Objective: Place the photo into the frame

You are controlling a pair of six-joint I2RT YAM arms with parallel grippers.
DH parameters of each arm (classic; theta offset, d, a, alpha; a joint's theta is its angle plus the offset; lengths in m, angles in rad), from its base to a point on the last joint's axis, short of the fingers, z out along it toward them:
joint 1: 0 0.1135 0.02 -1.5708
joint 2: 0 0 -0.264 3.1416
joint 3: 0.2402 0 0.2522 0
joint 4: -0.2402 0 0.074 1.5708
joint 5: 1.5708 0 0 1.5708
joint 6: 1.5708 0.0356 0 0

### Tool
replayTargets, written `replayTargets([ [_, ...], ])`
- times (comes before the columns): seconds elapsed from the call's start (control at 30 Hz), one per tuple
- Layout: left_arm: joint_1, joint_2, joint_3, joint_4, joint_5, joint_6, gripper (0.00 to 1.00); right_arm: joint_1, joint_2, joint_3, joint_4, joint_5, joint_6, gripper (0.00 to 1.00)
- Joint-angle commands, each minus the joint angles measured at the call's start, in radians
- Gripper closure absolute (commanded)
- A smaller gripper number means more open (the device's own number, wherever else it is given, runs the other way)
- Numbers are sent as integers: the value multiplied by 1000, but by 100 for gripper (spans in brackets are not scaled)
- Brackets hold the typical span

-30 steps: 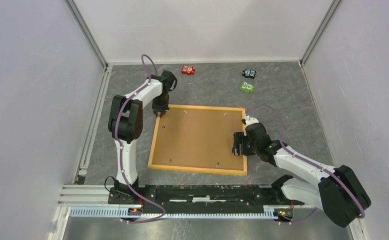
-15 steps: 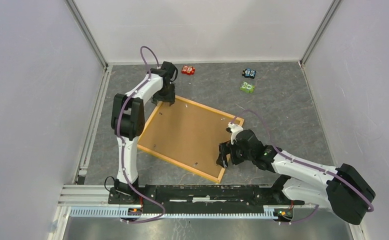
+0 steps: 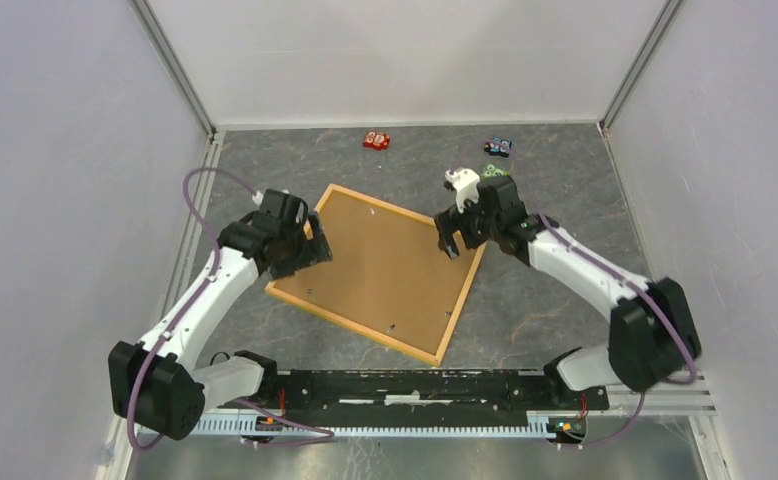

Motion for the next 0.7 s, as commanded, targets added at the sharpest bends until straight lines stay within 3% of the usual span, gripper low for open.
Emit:
replayTargets([
  [0.0,-14,-61,-194,76,210,-322,3,-61,167,177,-2,-120,-42,2],
  [0.2,-47,-102,-328,126,220,-428,1,-104,354,309,17,-237,62,2],
  [0.4,-48,-35,-444,273,283,-493,0,-136,415,282,37,-218,58,4],
  [0.67,-48,99,-410,351,238,-455,12,-165,417,188,57,-176,19,7],
])
